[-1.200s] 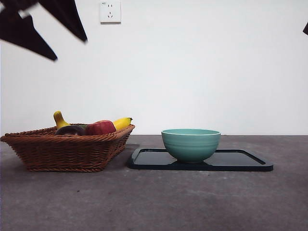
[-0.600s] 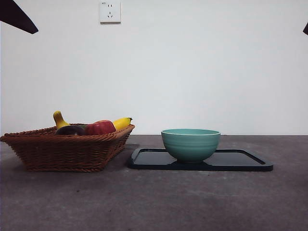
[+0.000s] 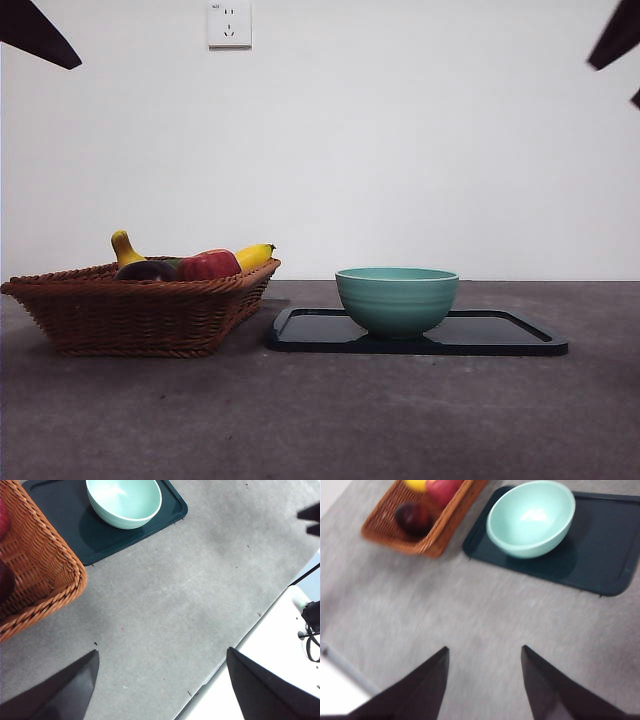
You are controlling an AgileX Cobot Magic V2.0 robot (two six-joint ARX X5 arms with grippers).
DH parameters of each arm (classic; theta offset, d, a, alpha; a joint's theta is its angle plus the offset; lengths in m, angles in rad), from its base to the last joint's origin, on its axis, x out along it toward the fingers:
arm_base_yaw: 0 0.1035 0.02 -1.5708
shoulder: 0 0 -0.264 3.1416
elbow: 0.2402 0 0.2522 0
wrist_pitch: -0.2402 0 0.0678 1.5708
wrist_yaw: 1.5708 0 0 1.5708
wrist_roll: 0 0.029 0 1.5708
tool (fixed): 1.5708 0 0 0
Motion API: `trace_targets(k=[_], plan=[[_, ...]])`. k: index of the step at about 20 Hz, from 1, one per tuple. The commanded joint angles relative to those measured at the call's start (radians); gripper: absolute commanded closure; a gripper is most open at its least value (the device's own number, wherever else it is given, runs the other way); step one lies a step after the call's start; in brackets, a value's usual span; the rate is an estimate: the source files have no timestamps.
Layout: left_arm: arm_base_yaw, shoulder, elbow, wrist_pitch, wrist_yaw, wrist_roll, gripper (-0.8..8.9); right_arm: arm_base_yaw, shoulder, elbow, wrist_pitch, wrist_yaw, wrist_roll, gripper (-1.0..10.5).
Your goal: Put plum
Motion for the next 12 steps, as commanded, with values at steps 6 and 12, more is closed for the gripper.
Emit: trace_targets(k=[6,12], plan=[[-0.005,0.007,0.013,0.011,0.006,0.013,4.09,-0.045,0.431,0.290,0.063,0.039,-0.004,6.7],[-0.005,0.007,0.013,0.011,0.006,0.013,4.09,-0.072,0.772,0.518,0.063,0.082,-0.067,6.7]])
